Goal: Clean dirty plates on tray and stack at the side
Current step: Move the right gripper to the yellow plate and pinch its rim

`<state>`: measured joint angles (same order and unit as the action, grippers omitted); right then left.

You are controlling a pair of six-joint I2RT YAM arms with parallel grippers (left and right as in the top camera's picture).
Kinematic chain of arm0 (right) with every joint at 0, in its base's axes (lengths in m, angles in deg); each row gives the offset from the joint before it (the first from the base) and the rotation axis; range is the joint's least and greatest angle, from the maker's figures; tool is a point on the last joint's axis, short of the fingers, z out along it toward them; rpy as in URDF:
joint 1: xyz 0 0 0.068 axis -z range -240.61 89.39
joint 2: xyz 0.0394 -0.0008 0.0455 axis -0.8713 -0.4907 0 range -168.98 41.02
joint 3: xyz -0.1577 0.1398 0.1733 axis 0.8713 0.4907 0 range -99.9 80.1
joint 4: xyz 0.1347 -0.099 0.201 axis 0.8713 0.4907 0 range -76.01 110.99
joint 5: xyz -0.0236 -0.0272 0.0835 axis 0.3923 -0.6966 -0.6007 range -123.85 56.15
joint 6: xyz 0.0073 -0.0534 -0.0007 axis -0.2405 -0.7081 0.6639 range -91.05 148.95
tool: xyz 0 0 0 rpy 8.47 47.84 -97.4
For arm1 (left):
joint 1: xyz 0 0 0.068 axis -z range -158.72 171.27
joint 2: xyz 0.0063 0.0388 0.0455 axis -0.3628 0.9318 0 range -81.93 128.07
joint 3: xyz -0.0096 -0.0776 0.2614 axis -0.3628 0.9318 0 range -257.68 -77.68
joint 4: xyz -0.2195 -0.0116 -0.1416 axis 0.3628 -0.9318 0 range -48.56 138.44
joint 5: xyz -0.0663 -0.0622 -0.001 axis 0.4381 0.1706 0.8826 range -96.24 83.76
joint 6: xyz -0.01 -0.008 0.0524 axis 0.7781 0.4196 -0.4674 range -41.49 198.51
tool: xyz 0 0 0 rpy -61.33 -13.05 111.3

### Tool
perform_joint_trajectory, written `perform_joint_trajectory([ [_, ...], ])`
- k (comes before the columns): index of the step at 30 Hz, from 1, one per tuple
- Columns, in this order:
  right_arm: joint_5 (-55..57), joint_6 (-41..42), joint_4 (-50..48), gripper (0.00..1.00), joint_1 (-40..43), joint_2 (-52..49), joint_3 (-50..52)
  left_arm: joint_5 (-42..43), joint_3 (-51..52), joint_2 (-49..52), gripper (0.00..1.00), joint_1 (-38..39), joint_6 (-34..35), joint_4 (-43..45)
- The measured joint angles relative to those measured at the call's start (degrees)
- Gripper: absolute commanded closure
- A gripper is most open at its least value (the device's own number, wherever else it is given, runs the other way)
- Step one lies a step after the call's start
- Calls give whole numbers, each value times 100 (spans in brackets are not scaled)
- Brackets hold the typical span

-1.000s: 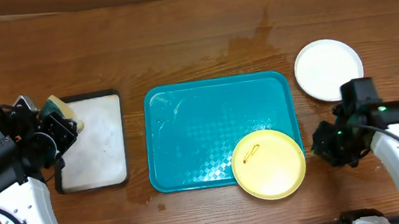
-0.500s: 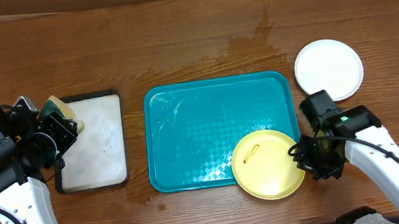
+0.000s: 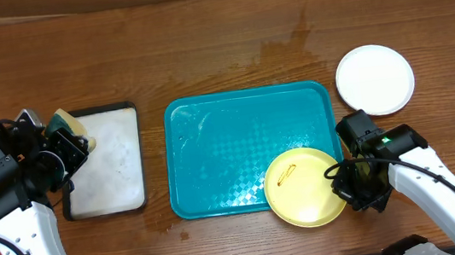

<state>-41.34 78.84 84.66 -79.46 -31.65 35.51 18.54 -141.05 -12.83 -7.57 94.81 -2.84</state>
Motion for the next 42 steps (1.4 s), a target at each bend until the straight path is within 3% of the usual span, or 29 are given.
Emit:
perform_joint_trajectory([
  [2, -4, 4, 79, 86, 0, 0, 0, 0, 0, 0, 95, 0, 0, 0],
  [5, -4, 35, 149, 77, 2, 0, 17, 0, 0, 0, 95, 0, -2, -2],
  [16, -4, 72, -647, 74, 2, -4, 579, 0, 0, 0, 95, 0, 0, -2],
  [21, -2, 87, -793, 83, 2, -4, 616, 0, 0, 0, 96, 0, 0, -13],
  [28, -2, 92, -820, 85, 0, -4, 638, 0, 0, 0, 95, 0, 0, -22],
  [32, -4, 90, -1152, 96, -4, -11, 789, 0, 0, 0, 96, 0, -2, -37],
  [42, -66, -63, -1860, 96, -4, -13, 793, 2, 0, 0, 96, 0, -42, -72],
])
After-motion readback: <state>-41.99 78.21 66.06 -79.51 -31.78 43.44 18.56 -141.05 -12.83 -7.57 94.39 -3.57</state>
